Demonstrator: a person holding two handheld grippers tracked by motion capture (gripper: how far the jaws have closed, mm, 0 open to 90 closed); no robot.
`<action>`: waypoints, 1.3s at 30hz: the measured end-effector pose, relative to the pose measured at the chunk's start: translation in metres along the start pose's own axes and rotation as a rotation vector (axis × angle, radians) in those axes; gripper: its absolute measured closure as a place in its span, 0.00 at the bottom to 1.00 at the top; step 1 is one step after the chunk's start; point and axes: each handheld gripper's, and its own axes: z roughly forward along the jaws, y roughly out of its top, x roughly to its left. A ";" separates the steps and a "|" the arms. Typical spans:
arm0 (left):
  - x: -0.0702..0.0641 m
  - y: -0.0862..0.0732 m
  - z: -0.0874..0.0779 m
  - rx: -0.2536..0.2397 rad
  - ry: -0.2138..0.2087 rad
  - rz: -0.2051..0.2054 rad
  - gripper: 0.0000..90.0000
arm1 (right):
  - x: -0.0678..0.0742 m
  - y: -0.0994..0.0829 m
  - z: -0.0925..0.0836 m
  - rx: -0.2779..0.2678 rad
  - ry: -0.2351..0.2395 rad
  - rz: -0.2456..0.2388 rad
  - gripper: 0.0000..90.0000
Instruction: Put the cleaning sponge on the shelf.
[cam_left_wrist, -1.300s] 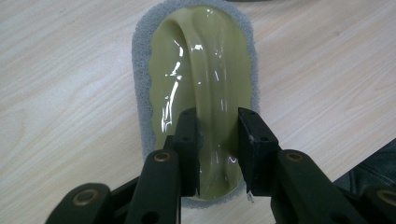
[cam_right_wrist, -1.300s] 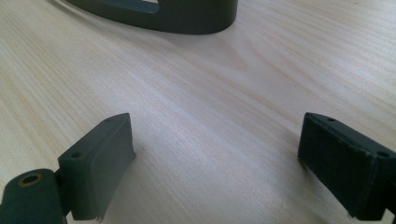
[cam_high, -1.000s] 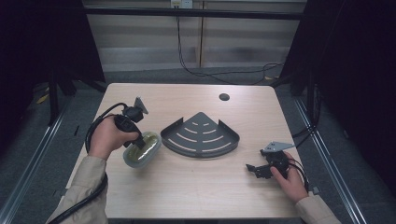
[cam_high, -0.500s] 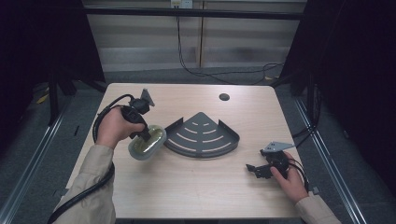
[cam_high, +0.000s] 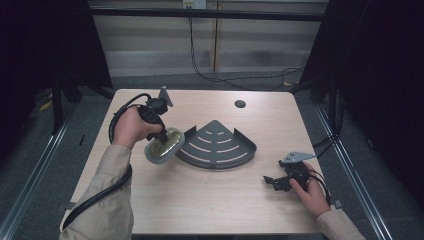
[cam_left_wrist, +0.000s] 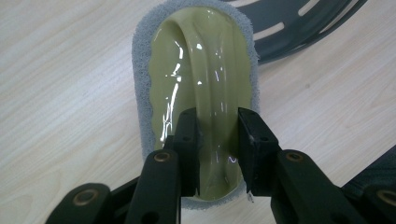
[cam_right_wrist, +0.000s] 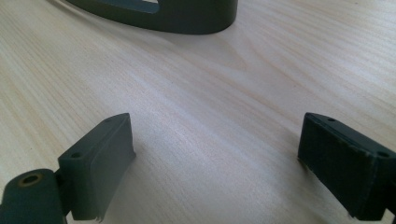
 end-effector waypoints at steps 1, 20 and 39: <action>0.000 0.002 -0.001 0.002 0.004 0.001 0.79 | 0.000 0.000 0.000 0.000 0.000 0.000 0.11; -0.010 0.036 0.006 -0.002 0.020 0.049 0.79 | 0.000 0.000 0.000 0.000 0.000 0.001 0.11; -0.022 0.068 0.020 0.008 0.014 0.101 0.79 | 0.000 0.000 0.000 -0.001 0.000 0.001 0.11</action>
